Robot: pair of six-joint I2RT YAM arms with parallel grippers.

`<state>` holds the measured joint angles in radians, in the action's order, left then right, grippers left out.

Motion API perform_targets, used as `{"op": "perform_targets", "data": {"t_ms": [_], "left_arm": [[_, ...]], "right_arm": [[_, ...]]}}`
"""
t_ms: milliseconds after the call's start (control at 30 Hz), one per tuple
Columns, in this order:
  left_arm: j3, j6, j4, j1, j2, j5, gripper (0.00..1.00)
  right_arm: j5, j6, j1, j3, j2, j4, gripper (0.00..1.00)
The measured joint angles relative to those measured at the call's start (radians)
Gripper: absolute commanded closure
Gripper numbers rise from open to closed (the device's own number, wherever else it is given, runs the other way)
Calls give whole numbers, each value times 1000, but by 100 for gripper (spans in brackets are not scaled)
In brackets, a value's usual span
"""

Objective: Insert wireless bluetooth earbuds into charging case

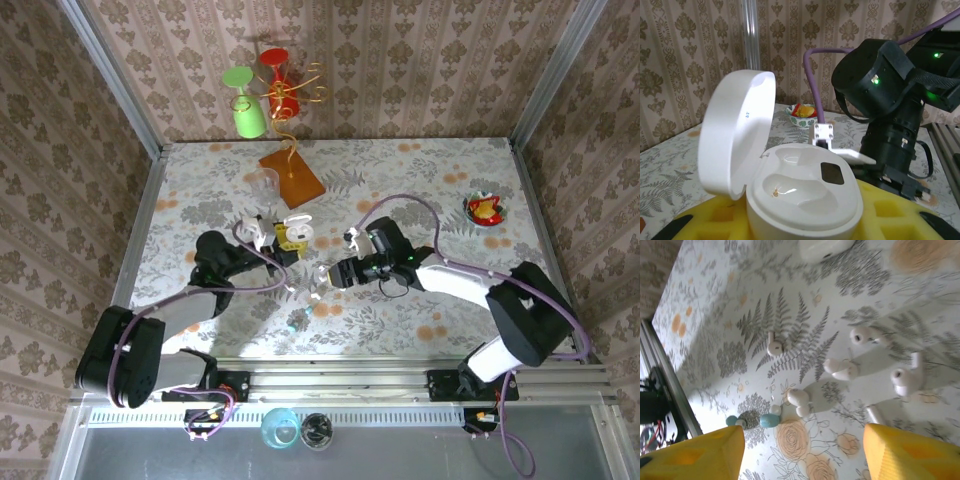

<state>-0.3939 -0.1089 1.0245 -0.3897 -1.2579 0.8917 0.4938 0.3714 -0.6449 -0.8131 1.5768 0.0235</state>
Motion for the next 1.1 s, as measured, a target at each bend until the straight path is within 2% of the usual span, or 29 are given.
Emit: {"op": "perform_targets", "data": {"t_ms": [233, 500, 967, 1100], "left_arm": [[-2, 0, -16, 7, 6, -3, 70], [-13, 0, -23, 19, 11, -2, 70], [-14, 0, -46, 38, 77, -6, 71], [-14, 0, -57, 38, 77, -6, 71]], "right_arm": [[45, -50, -73, -147, 156, -60, 38], [85, -117, -90, -283, 294, -170, 38], [82, -208, -93, -394, 399, -293, 39], [66, -238, -93, -417, 403, -334, 43]]}}
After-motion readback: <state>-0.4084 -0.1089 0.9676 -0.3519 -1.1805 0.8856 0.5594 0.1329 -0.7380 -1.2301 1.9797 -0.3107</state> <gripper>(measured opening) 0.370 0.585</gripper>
